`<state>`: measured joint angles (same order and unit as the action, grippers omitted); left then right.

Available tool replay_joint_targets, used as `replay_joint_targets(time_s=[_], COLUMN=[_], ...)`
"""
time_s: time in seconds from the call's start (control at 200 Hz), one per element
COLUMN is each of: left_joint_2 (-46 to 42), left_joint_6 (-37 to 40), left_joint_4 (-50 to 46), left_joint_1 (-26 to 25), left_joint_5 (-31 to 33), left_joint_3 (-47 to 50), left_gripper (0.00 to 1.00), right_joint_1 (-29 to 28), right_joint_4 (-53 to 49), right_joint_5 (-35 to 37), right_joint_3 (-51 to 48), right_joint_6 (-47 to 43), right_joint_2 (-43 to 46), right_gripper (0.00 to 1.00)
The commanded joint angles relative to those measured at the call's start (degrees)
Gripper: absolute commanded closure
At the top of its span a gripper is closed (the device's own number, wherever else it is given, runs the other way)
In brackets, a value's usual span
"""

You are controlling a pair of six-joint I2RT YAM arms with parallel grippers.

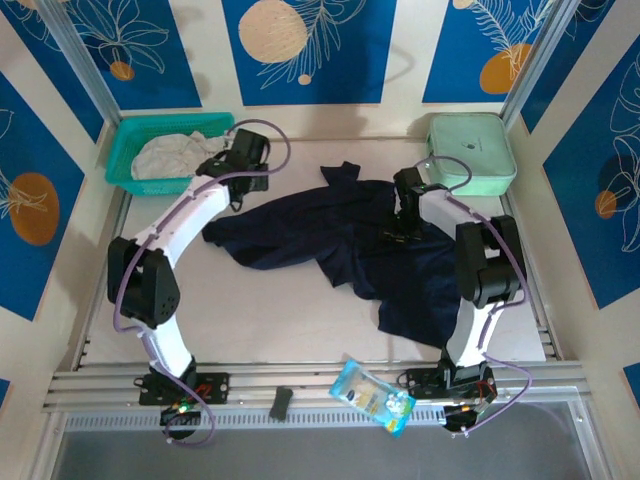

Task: Fold and stack the t-shirts

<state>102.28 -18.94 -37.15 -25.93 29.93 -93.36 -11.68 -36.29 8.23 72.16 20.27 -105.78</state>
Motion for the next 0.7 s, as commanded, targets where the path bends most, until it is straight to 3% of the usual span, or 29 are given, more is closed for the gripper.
replay_joint_targets(time_s=[0.0,0.19,0.32,0.5,0.695], left_joint_2=[-1.0,6.7,13.5,22.6,27.5], left_joint_6=[0.1,-6.2,-8.3,-9.8,-10.8], left_joint_4=[-7.8,-12.6,-13.3,-18.5,-17.4], left_joint_1=[-6.9,-17.5,-22.8,-25.2,-25.4], left_joint_5=[-5.9,-17.7,-19.4,-18.3,-20.0], left_joint_3=[-3.8,-10.7,-16.3,-24.9,-26.5], left_gripper=[0.11,0.2,0.21,0.24,0.29], right_joint_1=[0.7,3.8,6.6,11.8,14.8], right_joint_4=[1.0,1.6,2.1,3.3,4.6], right_joint_5=[-3.7,-4.7,-4.5,-6.1,-8.0], right_joint_3=[-1.2,-4.0,-6.9,-10.8,-13.3], right_joint_6=[2.4,3.1,2.9,2.7,2.4], right_joint_2=[3.4,5.9,8.7,13.1,15.5], right_gripper=[0.65,0.68,0.68,0.68,0.68])
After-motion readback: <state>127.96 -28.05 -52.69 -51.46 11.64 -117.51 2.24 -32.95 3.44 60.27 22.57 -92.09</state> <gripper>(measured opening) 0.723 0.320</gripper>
